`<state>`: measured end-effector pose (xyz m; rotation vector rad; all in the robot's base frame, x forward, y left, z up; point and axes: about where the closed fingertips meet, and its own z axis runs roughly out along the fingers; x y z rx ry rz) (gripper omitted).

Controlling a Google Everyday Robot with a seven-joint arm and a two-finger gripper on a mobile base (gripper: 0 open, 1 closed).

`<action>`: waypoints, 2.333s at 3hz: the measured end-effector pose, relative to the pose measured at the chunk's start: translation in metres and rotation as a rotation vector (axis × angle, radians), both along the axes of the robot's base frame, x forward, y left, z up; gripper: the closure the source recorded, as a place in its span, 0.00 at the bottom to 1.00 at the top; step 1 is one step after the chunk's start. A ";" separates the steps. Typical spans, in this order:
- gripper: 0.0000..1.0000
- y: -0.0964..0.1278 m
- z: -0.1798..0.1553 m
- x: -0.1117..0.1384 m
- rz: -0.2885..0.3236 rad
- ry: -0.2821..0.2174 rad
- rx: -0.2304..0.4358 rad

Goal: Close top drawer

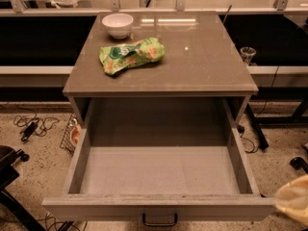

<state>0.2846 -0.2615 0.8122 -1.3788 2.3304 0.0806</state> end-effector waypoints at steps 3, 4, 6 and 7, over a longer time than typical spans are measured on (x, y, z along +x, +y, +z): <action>1.00 0.066 -0.171 -0.009 0.083 0.057 -0.004; 1.00 0.071 -0.169 0.029 0.099 0.001 0.005; 1.00 0.092 -0.153 0.116 0.171 -0.098 -0.009; 1.00 0.096 -0.158 0.160 0.191 -0.106 -0.005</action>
Offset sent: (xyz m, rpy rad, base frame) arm -0.0310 0.0662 -0.2071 -0.0284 0.1297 0.0780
